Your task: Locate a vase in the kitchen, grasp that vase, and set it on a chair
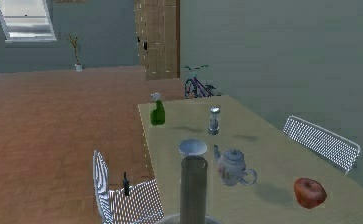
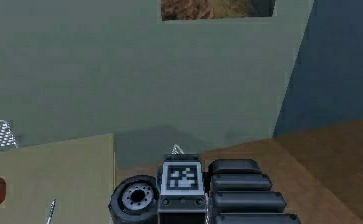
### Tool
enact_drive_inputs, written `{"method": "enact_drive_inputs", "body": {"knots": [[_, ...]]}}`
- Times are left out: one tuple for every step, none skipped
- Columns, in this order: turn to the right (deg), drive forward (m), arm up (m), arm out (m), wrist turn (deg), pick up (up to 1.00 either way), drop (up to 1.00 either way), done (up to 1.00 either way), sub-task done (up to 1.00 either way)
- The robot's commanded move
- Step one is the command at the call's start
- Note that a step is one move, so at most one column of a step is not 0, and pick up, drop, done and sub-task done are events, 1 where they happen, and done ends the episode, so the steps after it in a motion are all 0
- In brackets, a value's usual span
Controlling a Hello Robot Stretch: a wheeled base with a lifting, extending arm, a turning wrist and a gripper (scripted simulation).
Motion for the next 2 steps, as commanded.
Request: {"method": "enact_drive_inputs", "body": {"knots": [[0.0, 0.0, 0.0, 0.22, 0.0, 0.0, 0.0, 0.0, 0.0], [0.0, 0.0, 0.0, 0.0, 45.0, 0.0, 0.0, 0.0, 0.0]]}}
